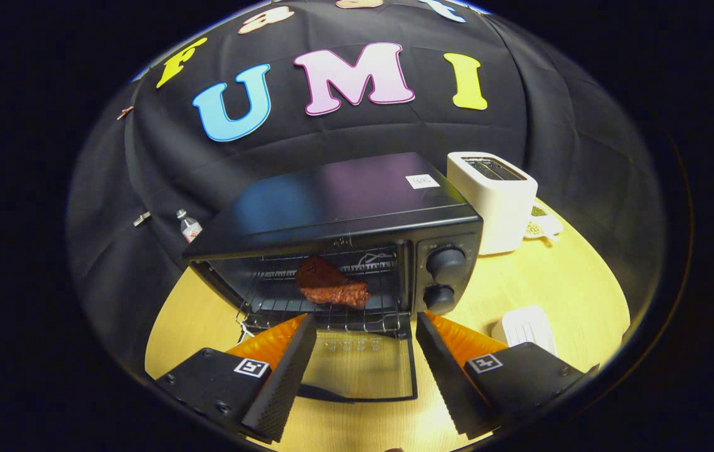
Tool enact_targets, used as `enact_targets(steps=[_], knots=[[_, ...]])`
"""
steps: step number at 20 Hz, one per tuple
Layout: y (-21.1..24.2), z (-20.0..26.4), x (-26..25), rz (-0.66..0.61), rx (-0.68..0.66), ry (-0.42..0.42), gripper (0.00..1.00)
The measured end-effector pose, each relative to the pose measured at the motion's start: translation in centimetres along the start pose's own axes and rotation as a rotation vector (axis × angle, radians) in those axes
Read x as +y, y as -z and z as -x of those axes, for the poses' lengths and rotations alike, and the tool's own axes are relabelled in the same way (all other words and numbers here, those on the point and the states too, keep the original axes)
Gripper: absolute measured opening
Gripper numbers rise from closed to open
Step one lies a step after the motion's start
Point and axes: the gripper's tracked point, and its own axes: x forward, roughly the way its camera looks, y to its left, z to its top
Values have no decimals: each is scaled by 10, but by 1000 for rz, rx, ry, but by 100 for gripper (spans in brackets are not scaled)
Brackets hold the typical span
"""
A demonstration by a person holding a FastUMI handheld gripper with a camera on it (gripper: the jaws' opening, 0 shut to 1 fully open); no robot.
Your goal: Open the toaster oven, put the food inside, and close the toaster oven door.
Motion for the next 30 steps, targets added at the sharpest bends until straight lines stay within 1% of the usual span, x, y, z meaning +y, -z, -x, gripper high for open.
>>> enact_targets(steps=[2, 4, 5, 9, 15, 19, 23, 30], knots=[[7, 12, 5, -1, 9, -19, 98], [23, 22, 13, -8, 43, -43, 98], [34, 29, 20, 0, 63, -62, 98], [89, 43, 37, 66, 167, -83, 98], [145, 64, 60, 103, 304, -108, 98], [182, 62, 59, 139, 398, -79, 98], [199, 40, 53, 141, 433, -20, 99], [178, -6, 51, 118, 383, 132, 99]])
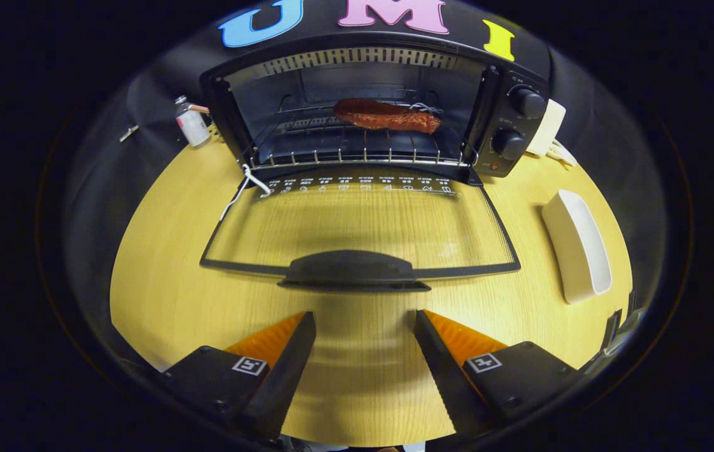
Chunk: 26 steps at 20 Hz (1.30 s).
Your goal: Open the toaster oven, put the food inside, and close the toaster oven door.
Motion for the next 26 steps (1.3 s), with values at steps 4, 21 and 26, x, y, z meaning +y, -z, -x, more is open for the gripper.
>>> enact_targets(steps=[4, 21, 26], knots=[[-9, -6, 3, -17, -2, 25, 100], [-91, 77, -1, 20, -295, -78, 100], [-133, 85, -6, 1, -353, -69, 100]])
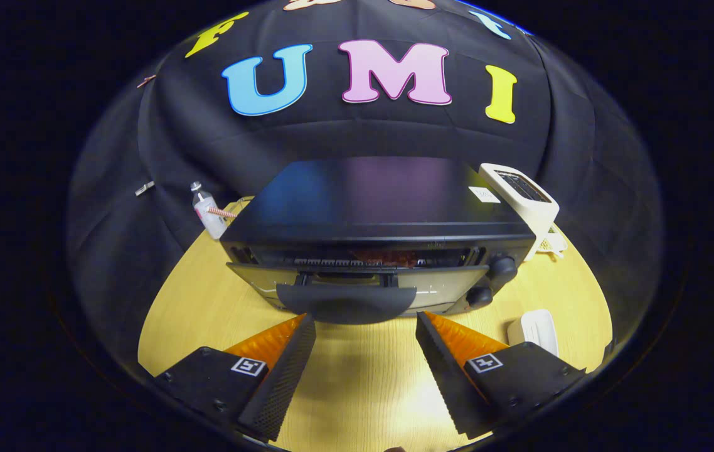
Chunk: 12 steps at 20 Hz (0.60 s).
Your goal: Open the toaster oven, put the food inside, and close the toaster oven door.
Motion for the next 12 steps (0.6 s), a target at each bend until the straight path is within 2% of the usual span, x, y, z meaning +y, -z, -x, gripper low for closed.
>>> enact_targets(steps=[5, 12], knots=[[-22, -7, -7, -35, -38, 19, 100], [-23, 25, -15, 19, -87, -3, 100]])
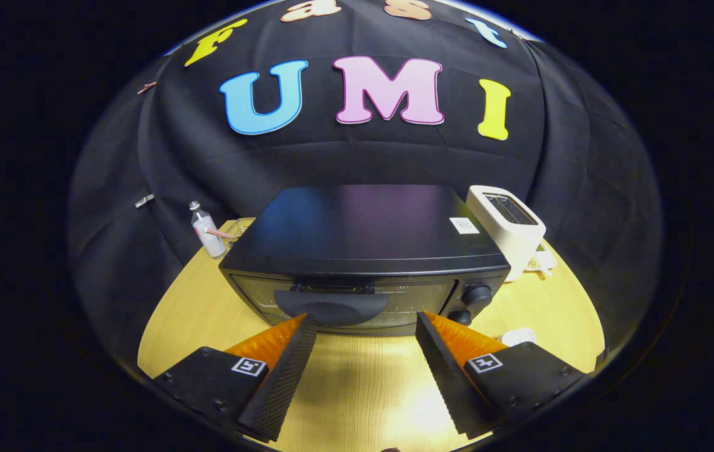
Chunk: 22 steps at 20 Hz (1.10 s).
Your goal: Open the toaster oven, put the food inside, and close the toaster oven door.
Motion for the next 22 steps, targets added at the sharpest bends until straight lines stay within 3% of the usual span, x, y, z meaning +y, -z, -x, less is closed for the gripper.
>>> enact_targets(steps=[8, 15, 22], knots=[[-34, 48, -17, 56, -115, 9, 100], [-108, 108, -42, 74, -321, 51, 100], [-154, 164, -56, 43, -462, 74, 100]])
